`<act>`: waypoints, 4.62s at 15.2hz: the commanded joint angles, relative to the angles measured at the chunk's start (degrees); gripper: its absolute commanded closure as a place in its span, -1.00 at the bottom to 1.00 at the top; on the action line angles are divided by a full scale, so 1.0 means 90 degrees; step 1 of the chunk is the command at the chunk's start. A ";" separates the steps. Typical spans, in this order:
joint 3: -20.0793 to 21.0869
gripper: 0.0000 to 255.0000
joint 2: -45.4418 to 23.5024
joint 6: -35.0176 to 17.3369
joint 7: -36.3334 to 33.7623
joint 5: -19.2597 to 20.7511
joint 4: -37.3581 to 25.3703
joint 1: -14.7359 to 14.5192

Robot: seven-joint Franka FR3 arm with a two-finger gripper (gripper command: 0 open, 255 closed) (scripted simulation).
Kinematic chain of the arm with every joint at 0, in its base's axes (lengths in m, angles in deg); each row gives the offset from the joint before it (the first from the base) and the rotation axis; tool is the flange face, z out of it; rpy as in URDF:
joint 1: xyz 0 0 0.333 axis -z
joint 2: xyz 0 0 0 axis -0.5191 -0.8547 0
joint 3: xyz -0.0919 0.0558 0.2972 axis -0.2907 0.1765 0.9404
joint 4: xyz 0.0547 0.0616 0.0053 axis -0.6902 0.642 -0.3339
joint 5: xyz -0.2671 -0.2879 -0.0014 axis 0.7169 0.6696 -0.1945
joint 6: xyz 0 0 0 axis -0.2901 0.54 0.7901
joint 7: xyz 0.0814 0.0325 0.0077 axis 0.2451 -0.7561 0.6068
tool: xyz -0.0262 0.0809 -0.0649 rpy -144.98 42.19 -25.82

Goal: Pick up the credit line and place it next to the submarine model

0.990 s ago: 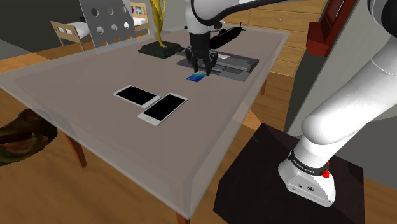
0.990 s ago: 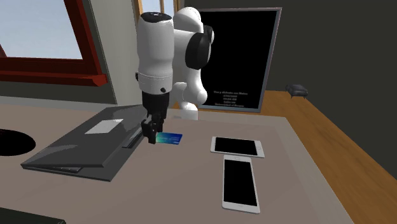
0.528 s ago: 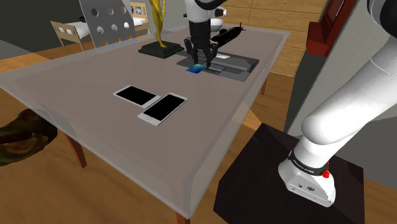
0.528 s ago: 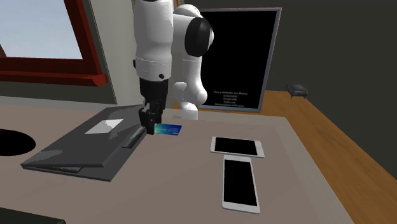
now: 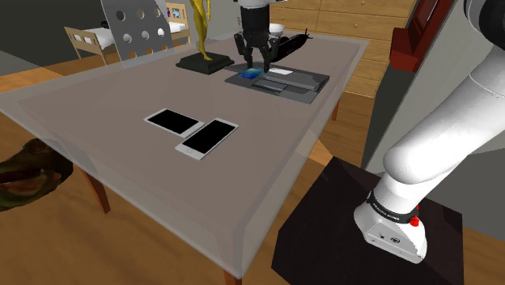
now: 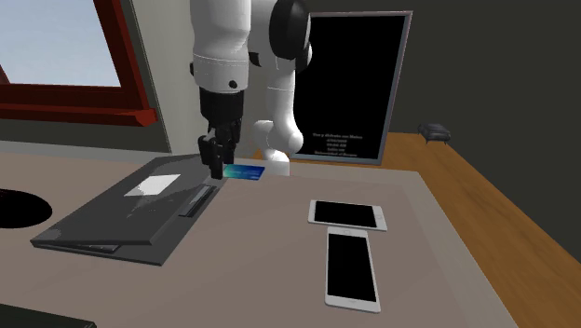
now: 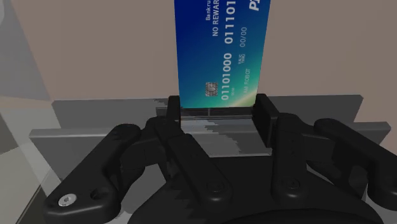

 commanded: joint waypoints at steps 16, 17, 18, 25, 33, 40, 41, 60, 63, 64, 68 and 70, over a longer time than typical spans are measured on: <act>-0.0224 1.00 -0.0181 0.1161 0.0509 0.0142 -0.1361 0.0213; -0.0341 1.00 -0.0098 0.1121 0.0693 0.0118 -0.1269 0.0283; -0.0458 1.00 -0.0026 0.1083 0.0874 0.0101 -0.1185 0.0347; -0.1214 1.00 0.0230 0.0846 0.2055 0.0112 -0.0835 0.0778; -0.1962 1.00 0.0060 0.0630 0.3270 0.0260 -0.0912 0.1260; -0.2525 1.00 -0.0447 0.0515 0.4247 0.0391 -0.1411 0.1683; -0.2599 1.00 -0.0546 0.0508 0.4382 0.0405 -0.1518 0.1743; -0.3115 1.00 -0.1137 -0.0502 0.5283 0.0417 -0.1213 0.2243; -0.3119 1.00 -0.1073 -0.0776 0.5259 0.0415 -0.0874 0.2248; -0.3120 1.00 -0.1055 -0.0866 0.5251 0.0414 -0.0766 0.2249; -0.3125 1.00 -0.1000 -0.1220 0.5218 0.0417 -0.0356 0.2254; -0.3127 1.00 -0.0982 -0.1394 0.5200 0.0419 -0.0163 0.2256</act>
